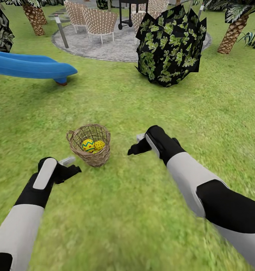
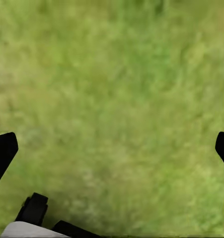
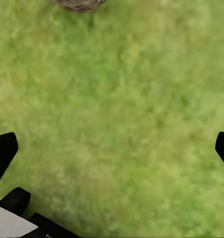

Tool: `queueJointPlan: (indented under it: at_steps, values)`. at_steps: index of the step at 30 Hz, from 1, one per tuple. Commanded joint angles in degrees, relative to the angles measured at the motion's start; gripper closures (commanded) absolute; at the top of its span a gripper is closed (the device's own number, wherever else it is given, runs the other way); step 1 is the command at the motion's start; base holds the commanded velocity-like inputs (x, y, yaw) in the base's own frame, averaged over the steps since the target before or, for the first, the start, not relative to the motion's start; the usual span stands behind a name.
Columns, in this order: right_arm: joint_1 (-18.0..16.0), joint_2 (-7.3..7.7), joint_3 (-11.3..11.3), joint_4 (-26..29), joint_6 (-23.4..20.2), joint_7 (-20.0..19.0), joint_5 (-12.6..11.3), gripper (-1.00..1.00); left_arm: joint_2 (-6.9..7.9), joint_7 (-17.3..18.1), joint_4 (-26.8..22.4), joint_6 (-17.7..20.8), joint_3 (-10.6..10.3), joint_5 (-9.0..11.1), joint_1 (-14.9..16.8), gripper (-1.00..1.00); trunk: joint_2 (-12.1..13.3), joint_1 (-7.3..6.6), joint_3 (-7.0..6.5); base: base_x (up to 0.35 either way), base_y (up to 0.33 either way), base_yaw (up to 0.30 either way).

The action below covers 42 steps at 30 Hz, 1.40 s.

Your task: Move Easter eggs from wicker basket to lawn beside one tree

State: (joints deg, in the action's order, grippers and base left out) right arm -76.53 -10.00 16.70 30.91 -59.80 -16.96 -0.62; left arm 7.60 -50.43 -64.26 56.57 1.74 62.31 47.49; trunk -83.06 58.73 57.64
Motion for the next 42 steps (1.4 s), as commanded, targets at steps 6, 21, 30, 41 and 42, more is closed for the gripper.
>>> queueJointPlan:
  at_steps: [6, 21, 30, 41, 42]
  values:
    - [-1.99, 0.00, 0.28, -3.14, -0.20, -0.08, -1.48, -1.00, 1.53, -13.21, -0.37, 0.01, -0.17, 16.47, 1.39, -1.00, -0.02, 0.00, 0.04, 0.000, 0.000, 0.000]
    - [-2.23, 2.41, -0.49, -4.30, -0.20, -13.81, -2.42, -1.00, 2.01, -17.13, 0.33, -0.05, -0.96, 19.25, 1.38, -1.00, -0.02, 0.00, 0.04, 0.000, 0.000, 0.000]
    - [-2.22, 5.55, 1.72, -9.67, -0.20, -21.49, -2.12, -1.00, 2.22, -17.15, 0.57, -0.05, -1.35, 19.17, 1.22, -1.00, -0.02, 0.00, 0.04, 0.000, 0.000, 0.000]
    - [-2.22, 8.24, 4.50, -16.45, -0.06, -14.35, 4.02, -1.00, 1.58, -17.19, 1.63, -0.39, -3.53, 19.16, 1.20, -1.00, -0.02, 0.00, 0.04, 0.000, 0.000, 0.000]
    - [-2.22, 8.17, 4.56, -16.53, -0.03, -14.20, 4.09, -1.00, 1.57, -17.21, 1.65, -0.40, -3.55, 19.16, 1.20, -1.00, -0.02, 0.00, 0.04, 0.000, 0.000, 0.000]
